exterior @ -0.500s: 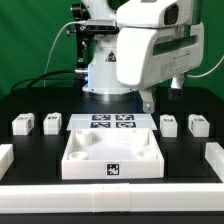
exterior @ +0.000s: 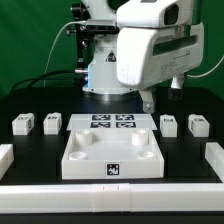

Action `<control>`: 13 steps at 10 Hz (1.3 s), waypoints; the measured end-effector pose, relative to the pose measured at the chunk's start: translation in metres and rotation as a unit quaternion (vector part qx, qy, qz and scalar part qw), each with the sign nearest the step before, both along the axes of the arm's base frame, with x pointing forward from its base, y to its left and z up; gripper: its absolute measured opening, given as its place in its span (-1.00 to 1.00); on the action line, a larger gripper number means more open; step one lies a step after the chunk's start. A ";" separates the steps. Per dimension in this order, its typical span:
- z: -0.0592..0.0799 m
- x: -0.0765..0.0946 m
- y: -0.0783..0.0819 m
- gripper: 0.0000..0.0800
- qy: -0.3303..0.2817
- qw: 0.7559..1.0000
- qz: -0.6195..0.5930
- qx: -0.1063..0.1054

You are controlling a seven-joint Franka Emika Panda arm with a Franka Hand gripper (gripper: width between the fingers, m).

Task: Assemble one leg

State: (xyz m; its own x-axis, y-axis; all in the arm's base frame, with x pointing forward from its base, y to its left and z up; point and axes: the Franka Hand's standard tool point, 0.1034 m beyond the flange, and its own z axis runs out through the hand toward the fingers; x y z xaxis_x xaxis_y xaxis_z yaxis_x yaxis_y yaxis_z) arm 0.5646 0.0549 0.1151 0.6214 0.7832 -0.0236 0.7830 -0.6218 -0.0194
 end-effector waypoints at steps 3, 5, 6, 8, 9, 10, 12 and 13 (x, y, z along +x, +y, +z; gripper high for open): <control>0.000 0.000 0.000 0.62 0.000 1.000 0.000 0.000; -0.004 -0.006 -0.003 0.62 -0.003 1.000 0.020 0.001; -0.012 -0.021 -0.007 0.62 0.001 0.999 0.045 0.000; -0.025 -0.045 -0.020 0.62 0.018 0.995 0.098 0.002; -0.035 -0.060 -0.030 0.62 0.025 0.992 0.127 0.005; -0.043 -0.071 -0.040 0.62 0.030 0.992 0.121 0.007; -0.043 -0.072 -0.042 0.62 0.028 0.993 0.112 0.006; -0.044 -0.073 -0.042 0.62 0.029 0.993 0.112 0.006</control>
Offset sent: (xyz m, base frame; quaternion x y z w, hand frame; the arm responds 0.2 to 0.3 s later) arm 0.0000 0.0000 0.0000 0.0000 0.0000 0.0000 1.0000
